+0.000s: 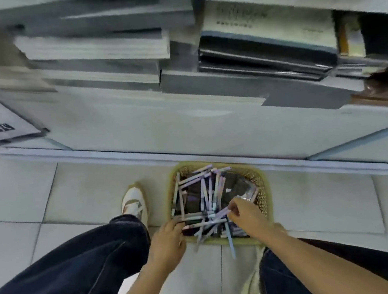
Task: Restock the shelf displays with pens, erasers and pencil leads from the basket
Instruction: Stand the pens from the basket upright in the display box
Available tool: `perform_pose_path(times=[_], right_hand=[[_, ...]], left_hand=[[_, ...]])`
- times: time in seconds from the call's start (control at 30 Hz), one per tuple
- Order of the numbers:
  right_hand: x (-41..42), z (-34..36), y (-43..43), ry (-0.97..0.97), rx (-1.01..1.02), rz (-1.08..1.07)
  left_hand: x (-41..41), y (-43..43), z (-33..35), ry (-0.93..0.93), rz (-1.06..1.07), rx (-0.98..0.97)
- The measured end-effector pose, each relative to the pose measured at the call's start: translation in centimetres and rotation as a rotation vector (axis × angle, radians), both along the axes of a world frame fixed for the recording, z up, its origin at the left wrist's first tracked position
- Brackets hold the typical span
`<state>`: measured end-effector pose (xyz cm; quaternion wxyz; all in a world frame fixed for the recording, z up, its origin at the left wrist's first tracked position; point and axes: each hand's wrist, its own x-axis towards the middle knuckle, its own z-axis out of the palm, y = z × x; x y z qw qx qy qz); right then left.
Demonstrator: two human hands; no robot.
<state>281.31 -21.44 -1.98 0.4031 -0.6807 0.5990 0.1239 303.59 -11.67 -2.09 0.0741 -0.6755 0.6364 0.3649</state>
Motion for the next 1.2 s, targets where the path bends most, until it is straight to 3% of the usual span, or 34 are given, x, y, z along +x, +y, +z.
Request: perform_pose_path(times=[0.2,0.4,0.6,0.7,0.8,0.9,1.0,1.2], right_hand=[[-0.5,-5.1,3.1,0.170,0.251,-0.143],[-0.1,-6.8,4.0,0.111,0.272,-0.252],[-1.9,-5.4,3.4,-0.074,0.515,-0.420],[-3.3,-4.3,3.1,-0.137,0.586,-0.417],[-4.2,-3.2,2.9,-0.229,0.468,-0.465],[-3.9,-1.7,2.7,-0.426,0.308,-0.546],[-2.7,0.3,2.5,-0.538,0.317,-0.487],[0.2,2.7,4.7,-0.570,0.400,-0.262]], left_hand=[[-1.1,-0.2,-3.3,0.020,0.006,0.013],[-2.4,-1.3,-4.8,-0.092,0.036,-0.002],[-3.5,-2.2,-5.7,-0.120,0.111,-0.001],[-3.0,-1.7,-5.5,-0.018,0.178,-0.047],[-1.9,-1.4,-4.2,0.064,0.234,-0.084],[-1.1,-1.4,-2.6,0.180,0.202,0.026],[-1.3,-1.4,-0.9,0.334,0.224,0.076],[-2.9,-0.7,2.1,0.690,0.719,0.127]])
